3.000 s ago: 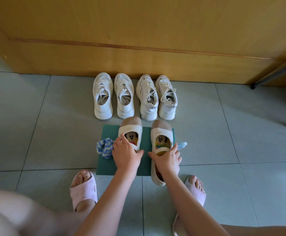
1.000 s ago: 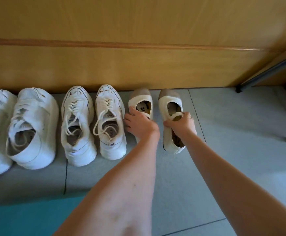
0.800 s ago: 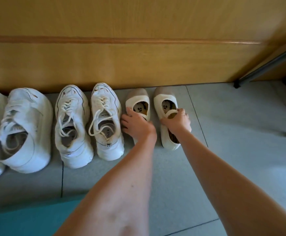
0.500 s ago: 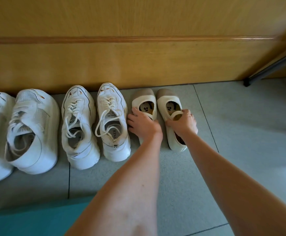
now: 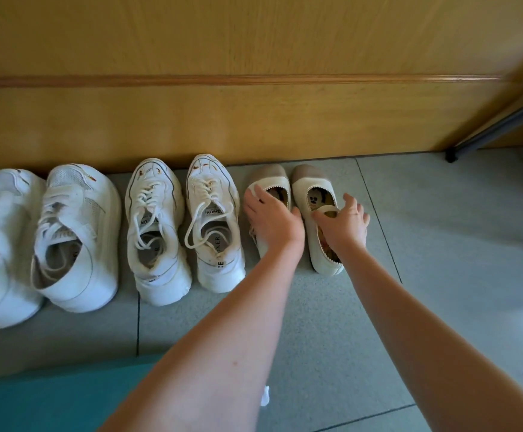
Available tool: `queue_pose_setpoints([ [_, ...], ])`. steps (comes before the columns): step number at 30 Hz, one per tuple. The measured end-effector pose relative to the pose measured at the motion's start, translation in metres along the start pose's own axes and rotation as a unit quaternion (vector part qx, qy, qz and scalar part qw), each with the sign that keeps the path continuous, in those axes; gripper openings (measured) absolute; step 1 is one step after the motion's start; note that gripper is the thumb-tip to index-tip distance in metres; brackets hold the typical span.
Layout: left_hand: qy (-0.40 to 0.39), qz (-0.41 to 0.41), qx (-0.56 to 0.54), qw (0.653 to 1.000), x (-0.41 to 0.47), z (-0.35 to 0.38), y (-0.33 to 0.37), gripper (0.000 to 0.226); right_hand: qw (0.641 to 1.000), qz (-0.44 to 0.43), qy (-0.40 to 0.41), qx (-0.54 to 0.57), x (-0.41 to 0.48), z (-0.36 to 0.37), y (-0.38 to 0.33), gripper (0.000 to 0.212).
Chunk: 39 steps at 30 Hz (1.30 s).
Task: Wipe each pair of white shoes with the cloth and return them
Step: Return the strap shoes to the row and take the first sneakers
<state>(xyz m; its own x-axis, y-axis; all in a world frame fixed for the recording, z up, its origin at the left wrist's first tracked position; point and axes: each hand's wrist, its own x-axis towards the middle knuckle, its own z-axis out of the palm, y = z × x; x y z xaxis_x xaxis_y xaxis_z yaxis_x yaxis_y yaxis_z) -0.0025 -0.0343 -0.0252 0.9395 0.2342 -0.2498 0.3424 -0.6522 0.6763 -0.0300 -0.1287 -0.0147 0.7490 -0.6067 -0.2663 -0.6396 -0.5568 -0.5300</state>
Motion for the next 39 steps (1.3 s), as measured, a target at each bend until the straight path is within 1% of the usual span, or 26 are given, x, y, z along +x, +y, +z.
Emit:
queue_pose_setpoints([
  [2, 0.012, 0.052, -0.045, 0.998, -0.003, -0.016, 0.007, 0.067, 0.999, -0.021, 0.020, 0.033, -0.010, -0.003, -0.008, 0.068],
  [4, 0.027, 0.084, -0.075, 0.993, -0.003, -0.041, 0.009, 0.056, 0.997, -0.041, 0.028, 0.053, -0.023, -0.003, -0.022, 0.062],
  [6, 0.052, 0.097, -0.096, 0.989, 0.002, -0.071, 0.006, 0.048, 0.996, -0.061, 0.020, 0.069, -0.037, 0.001, -0.042, 0.057],
  [9, 0.105, 0.097, -0.083, 0.986, 0.015, -0.118, -0.011, 0.043, 0.992, -0.091, -0.019, 0.089, -0.061, 0.011, -0.076, 0.057],
  [11, 0.134, 0.078, -0.070, 0.985, 0.024, -0.144, -0.031, 0.043, 0.988, -0.103, -0.053, 0.100, -0.074, 0.022, -0.096, 0.061],
  [13, 0.142, 0.047, -0.031, 0.988, 0.033, -0.166, -0.056, 0.047, 0.986, -0.107, -0.094, 0.088, -0.084, 0.034, -0.114, 0.068],
  [14, 0.131, 0.013, -0.015, 0.991, 0.036, -0.174, -0.067, 0.052, 0.985, -0.105, -0.116, 0.071, -0.088, 0.040, -0.122, 0.073],
  [16, 0.085, -0.072, -0.004, 0.994, 0.040, -0.186, -0.086, 0.066, 0.983, -0.093, -0.156, 0.030, -0.093, 0.052, -0.134, 0.082],
  [17, 0.061, -0.100, -0.003, 0.993, 0.040, -0.188, -0.093, 0.073, 0.982, -0.085, -0.171, 0.009, -0.094, 0.058, -0.138, 0.086],
  [19, 0.020, -0.128, 0.007, 0.992, 0.039, -0.188, -0.101, 0.083, 0.979, -0.065, -0.190, -0.033, -0.095, 0.069, -0.144, 0.092],
  [21, -0.012, -0.148, 0.000, 0.989, 0.039, -0.182, -0.103, 0.087, 0.979, -0.046, -0.190, -0.066, -0.095, 0.077, -0.147, 0.094],
  [23, -0.028, -0.165, -0.015, 0.986, 0.039, -0.174, -0.103, 0.090, 0.980, -0.031, -0.176, -0.085, -0.093, 0.083, -0.148, 0.091],
  [27, -0.022, -0.189, -0.005, 0.982, 0.043, -0.166, -0.098, 0.101, 0.978, 0.002, -0.181, -0.099, -0.091, 0.089, -0.147, 0.096],
  [33, -0.005, -0.192, -0.005, 0.981, 0.048, -0.161, -0.100, 0.093, 0.979, 0.002, -0.171, -0.115, -0.092, 0.090, -0.142, 0.093],
  [36, 0.008, -0.186, -0.017, 0.982, 0.048, -0.160, -0.103, 0.087, 0.983, 0.007, -0.152, -0.107, -0.092, 0.091, -0.142, 0.080],
  [39, 0.022, -0.181, -0.030, 0.983, 0.048, -0.161, -0.107, 0.081, 0.988, 0.004, -0.119, -0.095, -0.096, 0.091, -0.139, 0.073],
])
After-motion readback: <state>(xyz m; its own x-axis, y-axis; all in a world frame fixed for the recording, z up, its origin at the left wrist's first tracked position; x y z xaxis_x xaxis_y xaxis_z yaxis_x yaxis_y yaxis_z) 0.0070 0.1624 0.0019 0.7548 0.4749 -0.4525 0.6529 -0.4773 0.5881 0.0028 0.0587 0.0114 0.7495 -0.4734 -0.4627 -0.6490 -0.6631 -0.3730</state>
